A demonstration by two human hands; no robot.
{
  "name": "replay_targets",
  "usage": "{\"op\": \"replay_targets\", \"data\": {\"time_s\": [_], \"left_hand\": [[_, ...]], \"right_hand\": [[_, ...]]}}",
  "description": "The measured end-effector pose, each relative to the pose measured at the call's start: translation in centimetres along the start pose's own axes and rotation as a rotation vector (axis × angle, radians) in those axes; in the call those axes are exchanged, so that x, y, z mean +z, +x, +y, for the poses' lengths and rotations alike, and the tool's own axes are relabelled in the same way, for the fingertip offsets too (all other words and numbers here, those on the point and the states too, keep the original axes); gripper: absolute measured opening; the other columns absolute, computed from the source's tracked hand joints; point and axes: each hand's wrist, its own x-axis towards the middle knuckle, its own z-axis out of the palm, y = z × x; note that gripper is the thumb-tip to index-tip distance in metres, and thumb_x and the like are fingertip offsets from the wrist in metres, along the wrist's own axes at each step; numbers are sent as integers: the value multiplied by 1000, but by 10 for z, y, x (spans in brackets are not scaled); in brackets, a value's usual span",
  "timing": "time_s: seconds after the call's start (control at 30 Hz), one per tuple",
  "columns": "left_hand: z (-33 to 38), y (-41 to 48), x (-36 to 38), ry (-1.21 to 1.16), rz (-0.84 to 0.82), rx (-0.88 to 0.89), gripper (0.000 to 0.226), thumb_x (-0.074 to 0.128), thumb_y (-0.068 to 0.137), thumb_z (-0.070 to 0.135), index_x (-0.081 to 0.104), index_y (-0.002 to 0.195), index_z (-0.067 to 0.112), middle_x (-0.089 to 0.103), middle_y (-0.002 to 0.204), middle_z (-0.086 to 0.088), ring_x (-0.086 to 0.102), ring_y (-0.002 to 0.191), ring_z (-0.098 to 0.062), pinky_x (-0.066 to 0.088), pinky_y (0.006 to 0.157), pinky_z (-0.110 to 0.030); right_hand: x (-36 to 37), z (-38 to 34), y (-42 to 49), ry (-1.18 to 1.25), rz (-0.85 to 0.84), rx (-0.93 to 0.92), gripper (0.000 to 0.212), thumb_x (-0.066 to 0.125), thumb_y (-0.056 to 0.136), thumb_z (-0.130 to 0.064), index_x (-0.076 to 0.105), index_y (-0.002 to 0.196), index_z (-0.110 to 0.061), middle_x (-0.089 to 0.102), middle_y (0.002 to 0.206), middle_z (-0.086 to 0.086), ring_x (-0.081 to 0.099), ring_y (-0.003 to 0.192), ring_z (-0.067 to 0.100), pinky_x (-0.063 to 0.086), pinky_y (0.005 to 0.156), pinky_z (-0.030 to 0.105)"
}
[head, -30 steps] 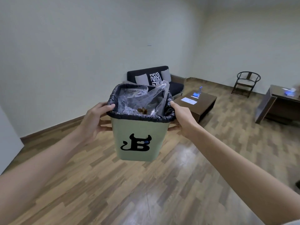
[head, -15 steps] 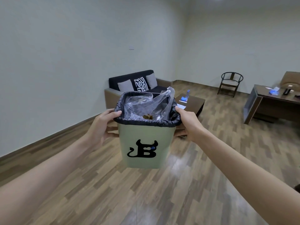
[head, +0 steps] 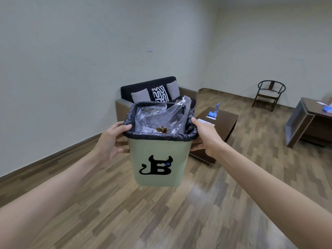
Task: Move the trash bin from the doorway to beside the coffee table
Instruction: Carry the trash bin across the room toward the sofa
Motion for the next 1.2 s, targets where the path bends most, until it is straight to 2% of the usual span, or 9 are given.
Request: {"op": "replay_targets", "data": {"time_s": [0.2,0.3,0.47,0.6,0.77,0.87,0.93,1.07,1.2], "left_hand": [[-19,85,-16,9,-63,-4,49,71,82,35,70,125,12,72,110,-10,69,91,-34,60,70,-43],[-17,163,-17,18,-89,-31,41,71,84,32,72,121,15,71,109,-11,68,86,-31,58,67,-39],[-15,277,-14,9,-108,-45,29,71,85,31,74,112,22,72,108,-7,70,78,-31,56,75,-44],[-16,359,-6,16,-118,-64,32,73,81,34,76,111,24,74,112,-7,68,87,-36,54,88,-55],[-33,474,15,33,-140,-73,32,69,88,31,74,119,22,76,114,-4,70,90,-33,57,88,-49],[-46,557,34,62,-176,-69,29,68,91,30,71,119,21,76,114,-3,71,90,-31,60,80,-44],[-52,594,43,68,-188,-78,25,68,92,28,69,116,21,75,112,-3,71,90,-31,58,76,-41],[-65,683,62,84,-208,-118,23,69,92,25,67,114,22,75,109,-2,72,95,-32,58,85,-47],[-77,763,79,111,-235,-152,25,67,93,23,65,118,19,76,111,-3,73,95,-32,59,83,-46]], "right_hand": [[23,0,74,-17,14,14,51,55,100,-52,71,130,-13,80,120,11,77,98,34,68,66,46],[42,-14,137,-3,73,22,56,55,98,-55,69,136,-17,78,124,8,77,102,34,66,63,44],[60,-42,224,16,115,30,58,56,102,-53,65,141,-12,75,131,10,76,106,33,66,68,44],[69,-60,299,32,136,34,65,57,101,-52,56,149,-8,77,126,11,79,97,37,66,80,54],[74,-68,407,39,171,13,40,55,103,-50,74,109,-14,82,109,13,79,93,45,63,86,66],[69,-73,487,82,186,13,45,50,107,-49,73,113,-11,80,101,10,76,85,40,67,70,51],[66,-78,522,97,190,16,41,46,110,-47,71,103,-14,78,91,5,74,77,33,64,56,40],[64,-87,608,133,199,59,34,50,109,-41,70,93,-18,78,88,4,75,81,32,66,77,56],[61,-95,684,146,230,99,25,56,107,-31,71,92,-17,78,91,5,74,75,27,65,74,55]]}}
